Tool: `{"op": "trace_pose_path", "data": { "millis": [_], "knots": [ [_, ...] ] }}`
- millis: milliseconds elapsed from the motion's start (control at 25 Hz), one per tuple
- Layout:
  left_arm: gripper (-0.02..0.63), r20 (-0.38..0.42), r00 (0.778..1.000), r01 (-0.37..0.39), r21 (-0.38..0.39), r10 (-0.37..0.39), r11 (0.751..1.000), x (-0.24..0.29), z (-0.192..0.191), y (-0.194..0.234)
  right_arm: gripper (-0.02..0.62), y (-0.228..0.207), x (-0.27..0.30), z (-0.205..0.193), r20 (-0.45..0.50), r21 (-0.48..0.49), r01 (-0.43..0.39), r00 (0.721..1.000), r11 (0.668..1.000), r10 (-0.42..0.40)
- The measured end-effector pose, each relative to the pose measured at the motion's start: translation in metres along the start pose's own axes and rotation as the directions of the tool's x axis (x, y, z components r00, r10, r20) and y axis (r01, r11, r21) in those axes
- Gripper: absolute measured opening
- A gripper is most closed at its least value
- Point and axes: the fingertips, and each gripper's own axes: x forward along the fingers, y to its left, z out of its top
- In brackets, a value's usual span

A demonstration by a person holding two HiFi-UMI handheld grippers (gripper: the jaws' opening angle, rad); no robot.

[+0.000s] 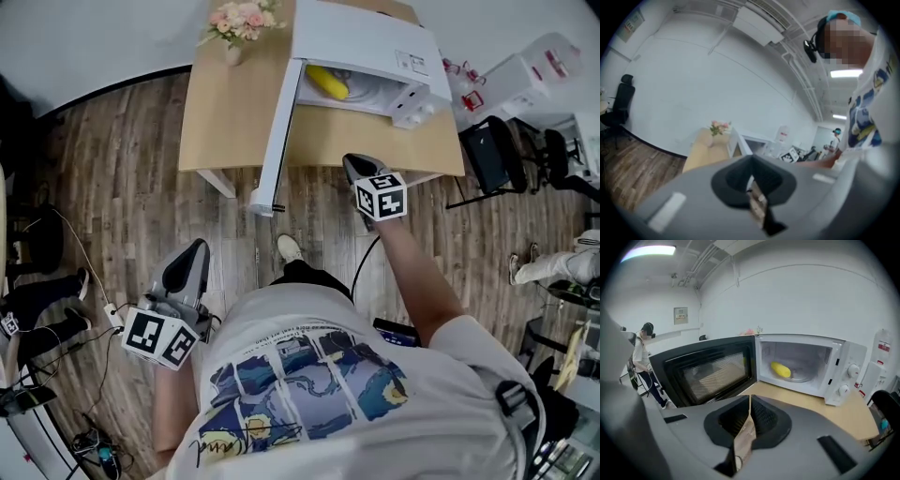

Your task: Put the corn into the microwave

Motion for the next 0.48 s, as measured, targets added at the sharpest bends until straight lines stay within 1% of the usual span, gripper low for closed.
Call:
{"op": "trace_pose_path", "data": {
  "millis": [200, 360, 480],
  "knots": [
    [0.006, -0.004, 0.999, 0.037, -0.006, -0.037, 0.999, -0.024, -0.011, -0.006, 0.014, 0.051, -0.040, -0.017, -0.012, -0.023, -0.052, 0.999, 0.998, 0.052],
    [0.005, 0.004, 0.998, 0.063, -0.032, -0.063, 0.998, -0.044, -0.023, -0.009, 0.012, 0.086, -0.075, -0.021, 0.015, -0.024, -0.074, 0.997, 0.997, 0.074],
    [0.005, -0.002, 0.998, 0.070, -0.030, -0.070, 0.997, -0.057, -0.036, -0.011, 0.011, 0.115, -0.104, -0.023, 0.037, -0.040, -0.096, 0.995, 0.995, 0.097]
  ]
}}
